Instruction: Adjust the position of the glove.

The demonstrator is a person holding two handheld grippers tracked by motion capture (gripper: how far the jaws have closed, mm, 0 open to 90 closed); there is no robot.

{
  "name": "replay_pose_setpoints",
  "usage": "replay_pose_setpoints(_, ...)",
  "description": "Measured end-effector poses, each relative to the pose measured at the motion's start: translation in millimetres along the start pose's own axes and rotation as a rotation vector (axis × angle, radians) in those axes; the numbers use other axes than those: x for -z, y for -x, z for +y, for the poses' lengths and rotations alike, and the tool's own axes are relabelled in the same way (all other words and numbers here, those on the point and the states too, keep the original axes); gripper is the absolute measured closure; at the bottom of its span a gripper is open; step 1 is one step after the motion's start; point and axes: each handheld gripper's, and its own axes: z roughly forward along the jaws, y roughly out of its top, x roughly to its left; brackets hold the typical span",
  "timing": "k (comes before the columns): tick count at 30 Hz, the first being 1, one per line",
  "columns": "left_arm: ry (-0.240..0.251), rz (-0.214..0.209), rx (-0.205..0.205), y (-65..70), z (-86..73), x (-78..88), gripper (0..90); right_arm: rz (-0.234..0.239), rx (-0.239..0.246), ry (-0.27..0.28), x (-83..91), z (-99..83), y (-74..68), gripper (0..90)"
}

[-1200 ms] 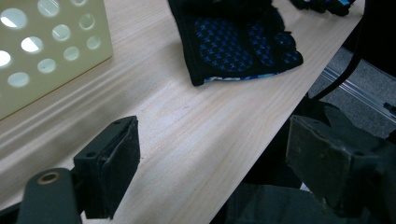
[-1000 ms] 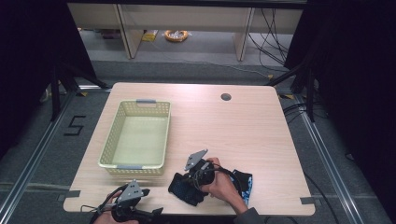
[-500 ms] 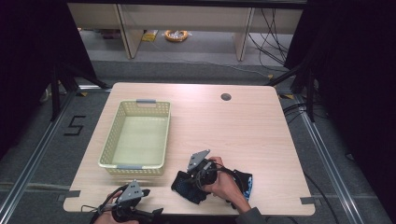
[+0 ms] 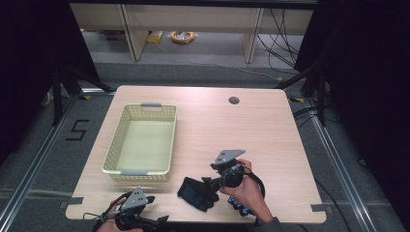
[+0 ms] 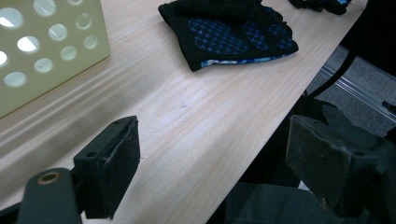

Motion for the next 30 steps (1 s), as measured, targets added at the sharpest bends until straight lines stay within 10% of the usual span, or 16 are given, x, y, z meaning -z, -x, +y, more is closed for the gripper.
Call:
replay_pose_setpoints(6,0.006,0.005,0.01,-0.2,-0.4,-0.1,17.1,-0.096,-0.017,0.007,36.7,-21.2,3.1,40.4)
replay_pose_setpoints(16,-0.014,0.004,-0.014,-0.9,0.3,1.3,17.1,-0.099,-0.118,-0.026,67.3,-72.9,0.0,47.5)
replay_pose_setpoints(30,-0.002,0.003,-0.002,-0.2,0.0,-0.1,17.1,-0.116,-0.199,-0.048,69.3,-95.8,-3.3,52.7)
